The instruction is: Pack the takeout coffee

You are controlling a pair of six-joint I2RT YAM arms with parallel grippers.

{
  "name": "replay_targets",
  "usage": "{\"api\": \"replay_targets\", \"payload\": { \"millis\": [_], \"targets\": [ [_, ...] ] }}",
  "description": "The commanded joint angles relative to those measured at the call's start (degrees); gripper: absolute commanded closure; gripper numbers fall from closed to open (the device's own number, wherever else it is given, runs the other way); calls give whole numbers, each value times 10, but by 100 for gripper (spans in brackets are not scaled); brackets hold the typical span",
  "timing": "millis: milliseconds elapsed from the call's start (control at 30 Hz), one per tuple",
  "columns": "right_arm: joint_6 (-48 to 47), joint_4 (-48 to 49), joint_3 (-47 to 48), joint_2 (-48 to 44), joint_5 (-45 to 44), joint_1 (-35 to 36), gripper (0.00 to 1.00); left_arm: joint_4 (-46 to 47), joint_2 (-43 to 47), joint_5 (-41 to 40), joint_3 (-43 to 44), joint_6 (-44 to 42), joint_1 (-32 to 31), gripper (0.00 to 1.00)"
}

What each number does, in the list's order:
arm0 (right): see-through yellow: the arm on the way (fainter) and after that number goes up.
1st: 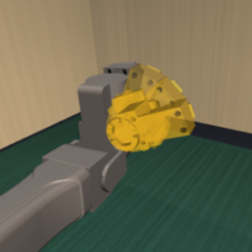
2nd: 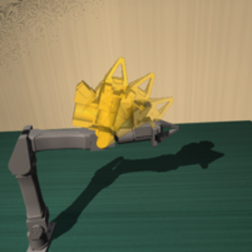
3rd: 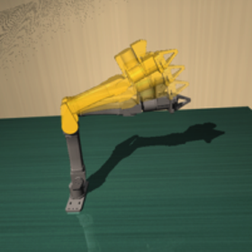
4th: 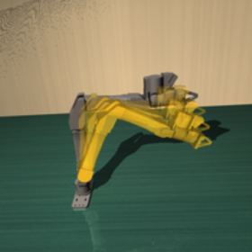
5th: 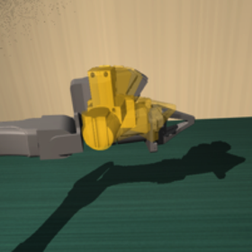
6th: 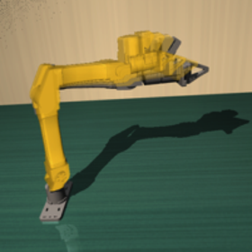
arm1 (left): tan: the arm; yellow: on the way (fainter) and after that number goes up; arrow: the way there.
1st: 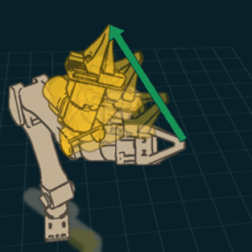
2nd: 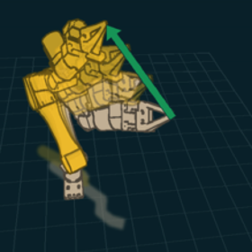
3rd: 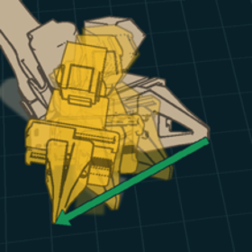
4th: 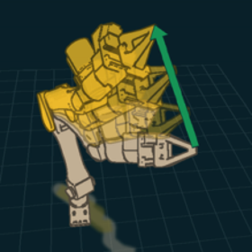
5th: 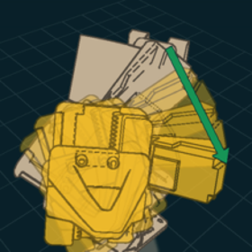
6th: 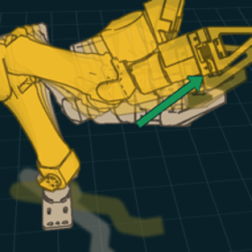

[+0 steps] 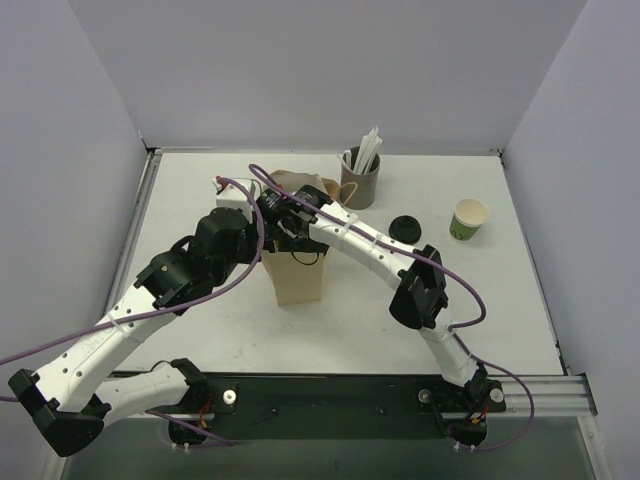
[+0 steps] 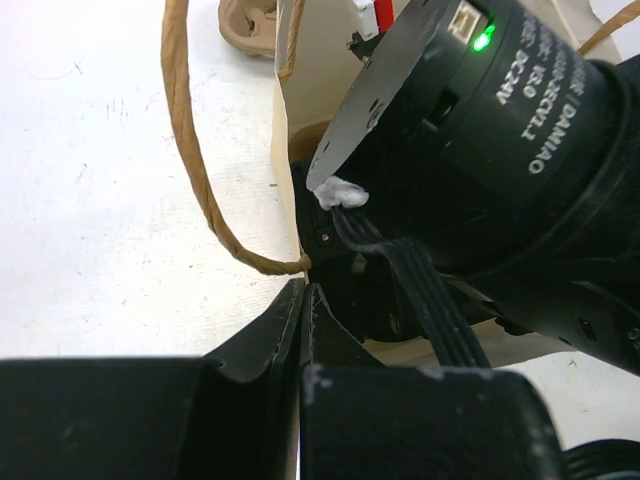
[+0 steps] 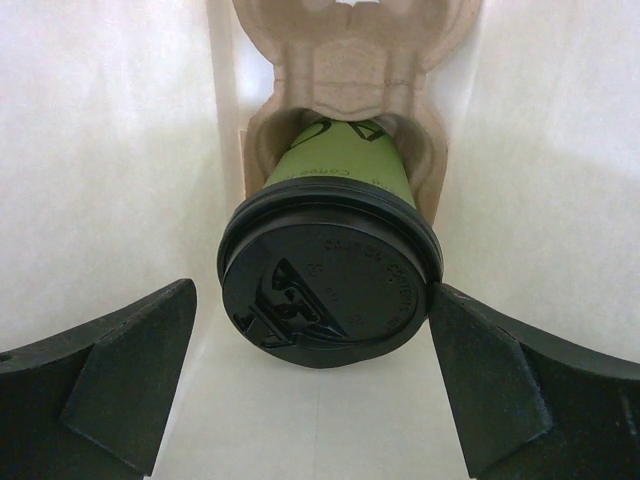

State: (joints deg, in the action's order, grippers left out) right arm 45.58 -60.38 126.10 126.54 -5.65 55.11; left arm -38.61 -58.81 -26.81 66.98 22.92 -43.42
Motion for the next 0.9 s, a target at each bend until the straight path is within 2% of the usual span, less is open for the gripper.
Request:
{"api": "replay_targets", "payload": {
  "millis": [0, 867],
  "targets": [
    [10, -48, 25, -30, -8, 1, 5, -2, 4, -8, 4, 1, 2, 100],
    [11, -67, 55, -66, -26, 4, 4, 0, -6, -9, 8, -6, 3, 100]
  ]
}}
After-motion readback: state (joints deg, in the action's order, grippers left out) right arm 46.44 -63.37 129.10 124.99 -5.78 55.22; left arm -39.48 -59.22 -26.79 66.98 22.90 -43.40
